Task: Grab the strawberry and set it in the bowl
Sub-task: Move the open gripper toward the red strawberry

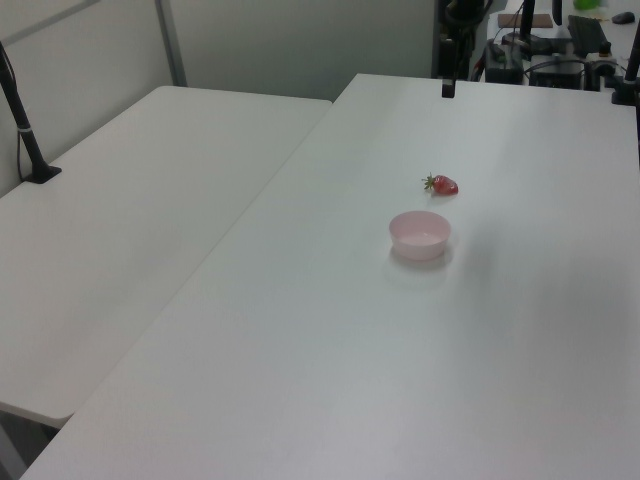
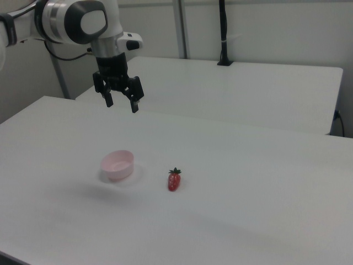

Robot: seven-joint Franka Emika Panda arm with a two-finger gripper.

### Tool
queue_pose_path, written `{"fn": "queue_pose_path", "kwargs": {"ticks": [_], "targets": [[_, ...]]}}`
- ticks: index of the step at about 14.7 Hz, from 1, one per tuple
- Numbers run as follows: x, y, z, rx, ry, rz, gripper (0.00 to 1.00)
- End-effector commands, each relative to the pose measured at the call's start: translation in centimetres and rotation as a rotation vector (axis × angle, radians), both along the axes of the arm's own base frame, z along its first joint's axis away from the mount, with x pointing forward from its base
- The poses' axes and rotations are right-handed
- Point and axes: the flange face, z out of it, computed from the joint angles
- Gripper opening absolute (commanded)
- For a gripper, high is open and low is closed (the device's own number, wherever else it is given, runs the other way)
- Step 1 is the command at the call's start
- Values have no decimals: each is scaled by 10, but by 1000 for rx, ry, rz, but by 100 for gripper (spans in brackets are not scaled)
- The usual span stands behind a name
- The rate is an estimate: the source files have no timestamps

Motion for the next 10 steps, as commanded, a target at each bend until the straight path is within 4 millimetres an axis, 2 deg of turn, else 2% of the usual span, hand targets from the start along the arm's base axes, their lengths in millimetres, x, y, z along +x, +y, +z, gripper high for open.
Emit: {"fn": "queue_pose_path", "kwargs": {"ticks": [1, 7, 10], "targets": [[-8, -8, 5, -7, -31, -84, 100], [-13, -8, 2, -7, 13, -40, 100], [-14, -17, 4, -3, 11, -6, 100]]}}
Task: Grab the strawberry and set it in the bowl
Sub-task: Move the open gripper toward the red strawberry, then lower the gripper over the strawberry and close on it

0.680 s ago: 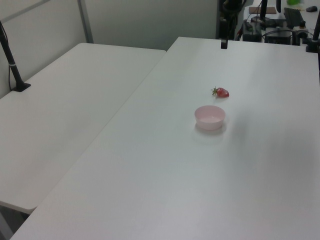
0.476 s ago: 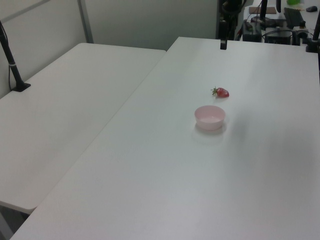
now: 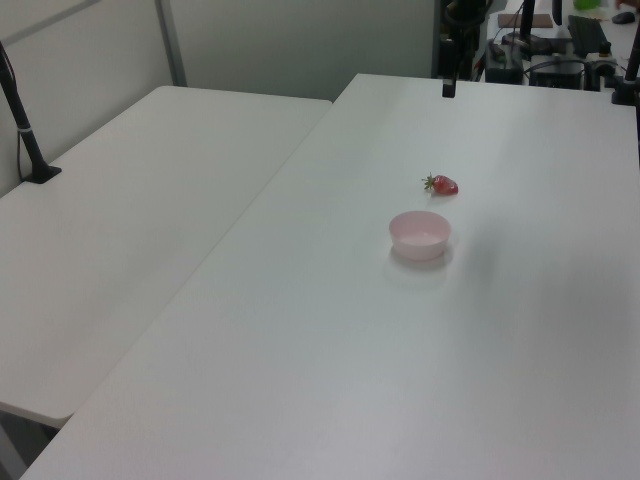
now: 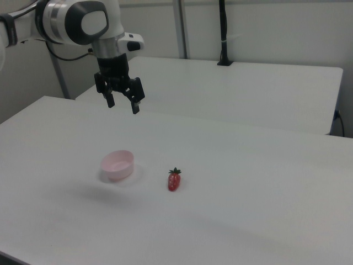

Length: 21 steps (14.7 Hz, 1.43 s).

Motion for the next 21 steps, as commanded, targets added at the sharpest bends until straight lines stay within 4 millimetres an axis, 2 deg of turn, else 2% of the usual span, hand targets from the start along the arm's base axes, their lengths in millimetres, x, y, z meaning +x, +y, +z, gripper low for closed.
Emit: {"fn": "queue_pose_path", "kwargs": {"ticks": [1, 3, 5, 6, 9, 12, 15, 18, 21], "targets": [[-11, -15, 2, -2, 13, 25, 100], [-7, -27, -7, -9, 13, 13, 100], [2, -56, -33, -34, -22, 51, 100], [6, -64, -45, -41, -23, 50, 100], [24, -79, -98, -65, 3, 79, 100], [30, -95, -146, -81, 42, 133, 92], [42, -98, -195, -110, 55, 148, 81], [46, -101, -223, -143, 72, 169, 75], [52, -91, -247, -154, 78, 189, 74]]}}
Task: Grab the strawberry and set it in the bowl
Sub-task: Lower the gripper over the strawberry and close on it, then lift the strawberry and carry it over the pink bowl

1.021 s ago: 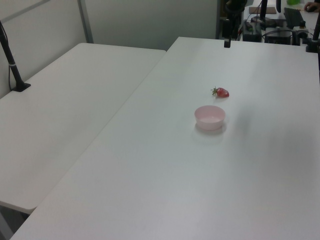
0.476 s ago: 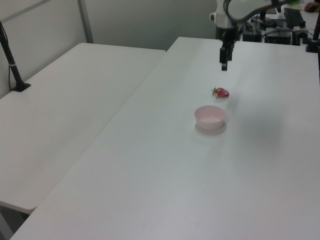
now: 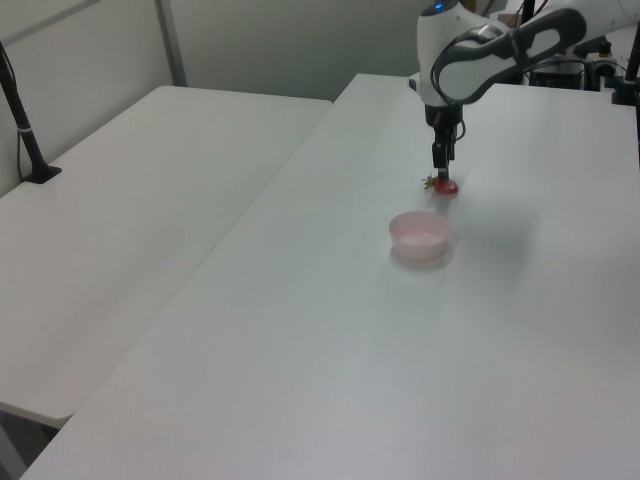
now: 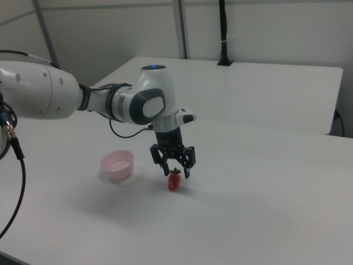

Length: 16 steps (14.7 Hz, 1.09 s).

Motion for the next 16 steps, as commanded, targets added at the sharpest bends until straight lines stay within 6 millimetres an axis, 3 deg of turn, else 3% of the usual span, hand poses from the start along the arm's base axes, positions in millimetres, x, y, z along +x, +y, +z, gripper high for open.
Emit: {"fn": "queue_pose_path", "kwargs": {"ticks": [1, 8, 11, 16], "targets": [[2, 11, -17, -21, 1, 50, 74], [1, 13, -32, -26, -4, 53, 74], [1, 13, -31, -26, -6, 50, 60], [2, 13, -24, -24, -14, 47, 48]]}}
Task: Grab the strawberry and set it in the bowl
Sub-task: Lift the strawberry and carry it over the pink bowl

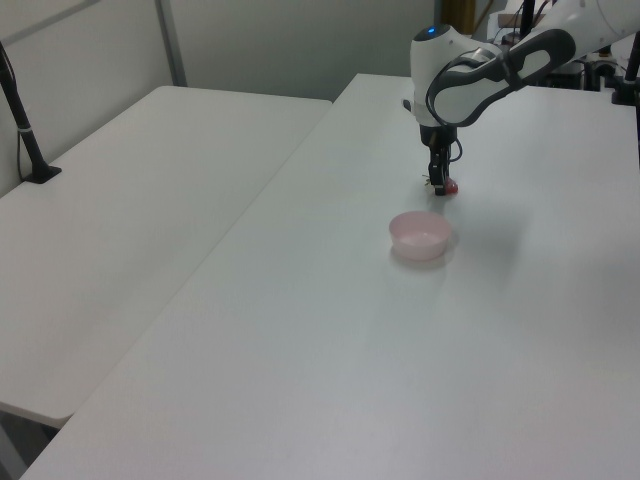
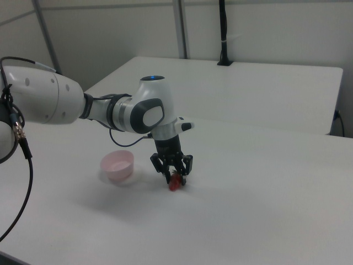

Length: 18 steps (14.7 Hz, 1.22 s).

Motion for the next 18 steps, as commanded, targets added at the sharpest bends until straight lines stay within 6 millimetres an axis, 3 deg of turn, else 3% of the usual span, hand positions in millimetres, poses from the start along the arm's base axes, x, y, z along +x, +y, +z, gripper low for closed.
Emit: {"fn": "queue_pose_path", "kwargs": {"ticks": [1, 4, 6, 9, 12, 15, 18], "targets": [[-2, 1, 13, -12, -28, 18, 48], [-2, 2, 35, -4, -54, 14, 48], [-4, 5, 66, 12, -67, 7, 48], [-8, 29, 109, 52, -73, 20, 48], [-17, 87, 141, 90, -79, 54, 48], [-22, 153, 141, 93, -59, 57, 48], [-23, 201, 106, 70, -20, 54, 49]]}}
